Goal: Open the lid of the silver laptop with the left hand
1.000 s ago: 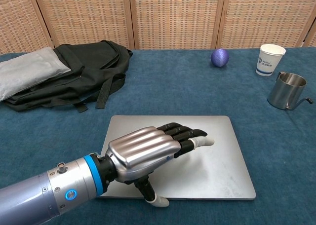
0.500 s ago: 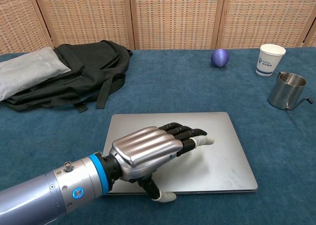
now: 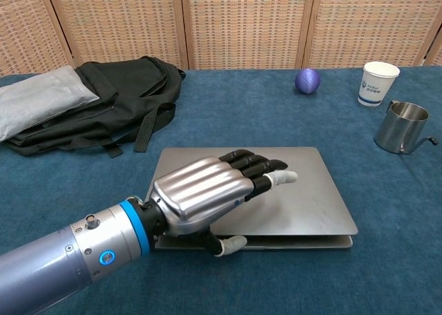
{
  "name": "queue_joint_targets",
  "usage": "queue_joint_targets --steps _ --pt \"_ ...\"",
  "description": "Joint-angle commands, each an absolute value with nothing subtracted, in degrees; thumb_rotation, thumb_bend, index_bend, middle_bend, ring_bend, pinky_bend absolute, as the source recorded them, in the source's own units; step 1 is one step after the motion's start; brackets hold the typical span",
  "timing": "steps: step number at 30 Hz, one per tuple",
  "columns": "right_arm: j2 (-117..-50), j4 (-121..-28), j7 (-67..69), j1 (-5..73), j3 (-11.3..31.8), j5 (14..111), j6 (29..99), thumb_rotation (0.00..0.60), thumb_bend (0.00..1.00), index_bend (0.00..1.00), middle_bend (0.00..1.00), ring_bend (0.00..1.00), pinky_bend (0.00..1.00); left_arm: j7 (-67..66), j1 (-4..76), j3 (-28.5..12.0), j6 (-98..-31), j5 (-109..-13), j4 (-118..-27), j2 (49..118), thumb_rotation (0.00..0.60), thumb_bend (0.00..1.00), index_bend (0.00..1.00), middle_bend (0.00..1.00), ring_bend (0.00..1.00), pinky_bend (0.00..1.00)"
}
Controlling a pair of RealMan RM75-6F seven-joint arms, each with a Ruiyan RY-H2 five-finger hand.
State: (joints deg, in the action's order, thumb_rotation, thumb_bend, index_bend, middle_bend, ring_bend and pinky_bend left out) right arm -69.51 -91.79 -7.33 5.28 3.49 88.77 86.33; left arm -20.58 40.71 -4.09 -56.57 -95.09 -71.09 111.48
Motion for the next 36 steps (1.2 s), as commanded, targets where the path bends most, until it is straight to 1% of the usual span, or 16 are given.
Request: queue_joint_targets --steps 1,4,10,12,15,17,18,20,23,29,32,36 --pt "-69.5 -91.8 -7.4 5.3 3.5 88.8 86.4 0.600 0.00 0.00 0.00 0.00 0.00 -24.7 41.5 -5.7 -62.0 -98.5 -68.2 112.3 0.600 0.44 0.00 0.00 0.00 0.00" --pt "-69.5 -91.8 -7.3 5.3 3.4 88.9 86.3 0.600 0.00 0.00 0.00 0.00 0.00 -25.9 41.5 -7.0 -65.7 -99.4 -65.9 113.5 0.600 0.44 0.00 0.00 0.00 0.00" --pt "-69.4 -92.0 -7.2 5.5 2.8 89.1 85.2 0.600 0.00 0.01 0.00 0.00 0.00 -27.3 42.0 -9.7 -64.6 -96.0 -65.0 114.0 0.600 0.45 0.00 0.00 0.00 0.00" --pt "-68.9 -92.4 -6.7 5.9 2.2 89.2 83.8 0.600 0.04 0.05 0.00 0.00 0.00 -27.4 42.3 -10.2 -64.3 -95.4 -65.2 114.0 0.600 0.45 0.00 0.00 0.00 0.00" --pt "-68.3 -93.1 -5.2 7.1 1.1 90.4 81.3 0.600 0.20 0.11 0.01 0.00 0.00 -27.7 43.0 -10.7 -63.9 -94.9 -65.4 113.7 0.600 0.45 0.00 0.00 0.00 0.00" --pt "-68.3 -92.8 -4.8 8.1 0.2 91.8 79.5 0.600 0.35 0.15 0.04 0.00 0.00 -27.8 43.4 -11.2 -63.6 -94.4 -65.7 113.6 0.600 0.45 0.00 0.00 0.00 0.00" --pt "-68.4 -92.6 -4.6 8.6 -0.1 92.5 78.7 0.600 0.39 0.16 0.05 0.00 0.01 -27.9 43.6 -11.4 -63.5 -94.2 -65.7 113.5 0.600 0.45 0.00 0.00 0.00 0.00" --pt "-68.7 -92.3 -3.0 10.1 -0.9 93.9 76.4 0.600 0.51 0.18 0.08 0.00 0.04 -28.2 43.9 -11.8 -63.1 -93.4 -65.8 113.4 0.600 0.45 0.00 0.00 0.00 0.00" --pt "-69.3 -91.6 0.0 12.7 -2.5 96.4 72.3 0.600 0.63 0.19 0.10 0.00 0.10 -28.0 44.4 -12.3 -62.6 -92.3 -65.8 113.4 0.600 0.45 0.00 0.00 0.00 0.00" --pt "-72.0 -90.0 3.8 18.2 -4.2 99.1 64.1 0.600 0.81 0.20 0.13 0.04 0.17 -27.7 45.5 -13.1 -62.2 -90.7 -65.5 113.7 0.600 0.45 0.00 0.00 0.00 0.00" --pt "-73.8 -89.2 5.2 20.3 -4.2 98.8 61.4 0.600 0.86 0.20 0.13 0.04 0.17 -27.4 45.9 -13.2 -62.4 -90.2 -65.7 113.7 0.600 0.44 0.00 0.00 0.00 0.00" --pt "-76.3 -88.1 3.9 22.0 -3.8 98.7 59.4 0.600 0.89 0.20 0.13 0.04 0.18 -27.6 46.2 -13.1 -62.7 -89.9 -66.1 113.3 0.600 0.44 0.00 0.00 0.00 0.00"
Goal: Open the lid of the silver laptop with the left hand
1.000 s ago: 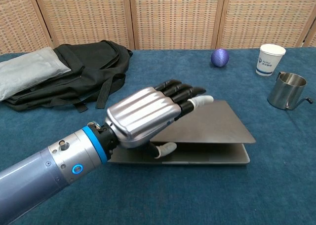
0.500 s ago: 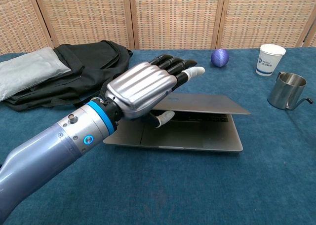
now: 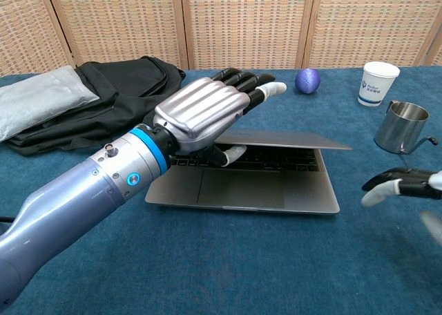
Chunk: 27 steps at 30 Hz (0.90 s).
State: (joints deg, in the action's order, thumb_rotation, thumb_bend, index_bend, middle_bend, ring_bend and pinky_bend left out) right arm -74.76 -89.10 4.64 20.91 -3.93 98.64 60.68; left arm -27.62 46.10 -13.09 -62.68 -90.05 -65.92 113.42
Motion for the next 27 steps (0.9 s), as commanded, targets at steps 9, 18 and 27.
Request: queue_joint_targets --steps 9,18,27 --pt "-83.1 -85.0 -0.6 24.5 -1.3 95.2 56.9 0.600 0.97 0.20 0.13 0.04 0.18 -28.7 46.8 -13.0 -63.0 -88.6 -67.0 112.5 0.600 0.44 0.00 0.00 0.00 0.00" --pt "-85.2 -87.1 -9.2 26.0 0.1 91.2 54.8 0.600 0.98 0.20 0.13 0.04 0.17 -28.9 47.1 -12.9 -63.0 -87.1 -67.2 112.2 0.600 0.44 0.00 0.00 0.00 0.00" --pt "-85.7 -90.0 -17.0 27.0 0.3 85.8 51.9 0.600 0.98 0.20 0.13 0.06 0.18 -27.4 47.4 -12.8 -63.3 -86.2 -66.5 111.8 0.600 0.44 0.00 0.00 0.00 0.00"
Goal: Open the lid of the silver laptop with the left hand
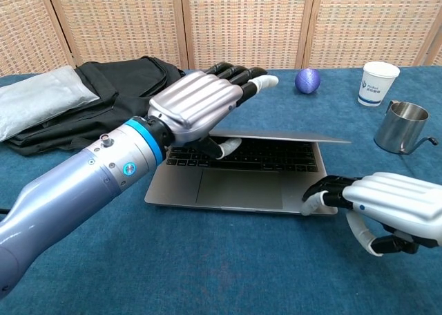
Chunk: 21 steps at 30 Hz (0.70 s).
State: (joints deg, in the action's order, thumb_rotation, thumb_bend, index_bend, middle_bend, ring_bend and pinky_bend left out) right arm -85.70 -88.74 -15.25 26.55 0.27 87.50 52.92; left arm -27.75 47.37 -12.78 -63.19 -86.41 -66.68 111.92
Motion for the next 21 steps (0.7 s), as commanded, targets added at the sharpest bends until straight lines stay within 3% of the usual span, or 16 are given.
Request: queue_joint_targets --steps 1,21 --pt "-85.6 -90.3 -17.9 27.1 0.3 85.2 51.7 0.600 0.98 0.20 0.14 0.06 0.18 -27.1 47.4 -12.8 -63.4 -86.1 -66.5 111.7 0.600 0.44 0.00 0.00 0.00 0.00" --pt "-85.4 -91.3 -21.3 28.5 -0.4 80.9 50.6 0.600 0.98 0.20 0.15 0.08 0.18 -25.5 48.1 -13.7 -64.4 -84.8 -65.1 109.2 0.600 0.44 0.00 0.00 0.00 0.00"
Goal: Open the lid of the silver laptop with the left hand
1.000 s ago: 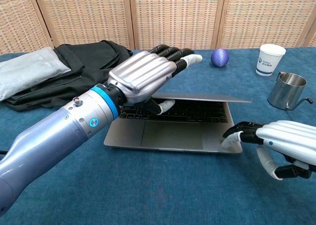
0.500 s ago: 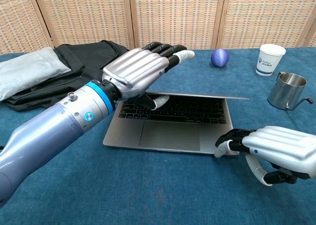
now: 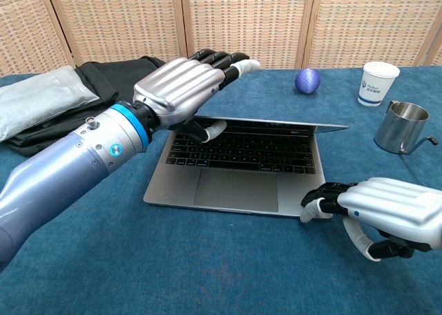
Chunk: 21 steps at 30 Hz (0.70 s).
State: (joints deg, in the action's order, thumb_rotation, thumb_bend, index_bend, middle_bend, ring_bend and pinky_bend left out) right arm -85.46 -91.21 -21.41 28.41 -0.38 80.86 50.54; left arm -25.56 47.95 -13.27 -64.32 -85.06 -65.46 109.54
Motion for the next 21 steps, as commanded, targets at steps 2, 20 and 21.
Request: queue_joint_targets --steps 2,20,21 --pt "-85.3 -91.5 -21.2 28.7 -0.5 80.9 50.6 0.600 0.98 0.20 0.15 0.08 0.18 -25.2 48.3 -14.2 -64.3 -84.3 -64.6 108.8 0.600 0.44 0.00 0.00 0.00 0.00" --pt "-84.6 -91.6 -20.7 29.4 -1.2 80.5 51.1 0.600 0.98 0.20 0.15 0.08 0.18 -22.5 50.3 -19.4 -63.0 -79.1 -62.1 104.7 0.600 0.44 0.00 0.00 0.00 0.00" --pt "-84.6 -91.5 -20.7 29.4 -1.3 80.6 51.1 0.600 0.98 0.20 0.15 0.08 0.18 -22.5 50.6 -19.7 -63.1 -79.0 -61.9 104.5 0.600 0.44 0.00 0.00 0.00 0.00"
